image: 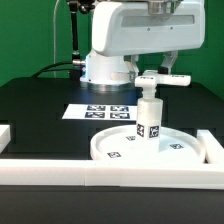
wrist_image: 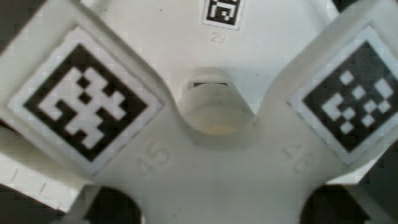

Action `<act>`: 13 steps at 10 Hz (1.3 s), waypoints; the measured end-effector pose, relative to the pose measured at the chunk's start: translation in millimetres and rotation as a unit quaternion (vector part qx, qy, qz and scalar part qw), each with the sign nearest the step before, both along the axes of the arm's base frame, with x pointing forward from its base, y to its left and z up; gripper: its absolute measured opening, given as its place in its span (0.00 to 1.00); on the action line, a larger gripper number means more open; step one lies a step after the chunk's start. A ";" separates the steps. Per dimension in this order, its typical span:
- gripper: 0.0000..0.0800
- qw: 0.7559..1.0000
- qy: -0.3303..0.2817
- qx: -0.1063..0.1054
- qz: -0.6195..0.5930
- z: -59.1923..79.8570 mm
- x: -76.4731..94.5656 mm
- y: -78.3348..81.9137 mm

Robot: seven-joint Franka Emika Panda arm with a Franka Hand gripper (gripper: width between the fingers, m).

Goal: Assemble round table

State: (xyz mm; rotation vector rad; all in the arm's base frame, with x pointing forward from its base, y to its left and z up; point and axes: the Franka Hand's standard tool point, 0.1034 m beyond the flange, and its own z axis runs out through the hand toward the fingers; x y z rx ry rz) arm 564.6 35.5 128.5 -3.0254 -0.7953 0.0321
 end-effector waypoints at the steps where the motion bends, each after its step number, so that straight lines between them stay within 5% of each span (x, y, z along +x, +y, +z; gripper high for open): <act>1: 0.56 1.000 0.001 0.000 0.000 -2.1 -0.5 -0.1; 13: 0.56 1.000 0.012 -0.003 0.002 -20.1 -6.2 0.5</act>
Offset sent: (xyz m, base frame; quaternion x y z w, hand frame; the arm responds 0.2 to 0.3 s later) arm -0.0021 0.0054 -0.0049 0.0015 0.0014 0.0002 1.0000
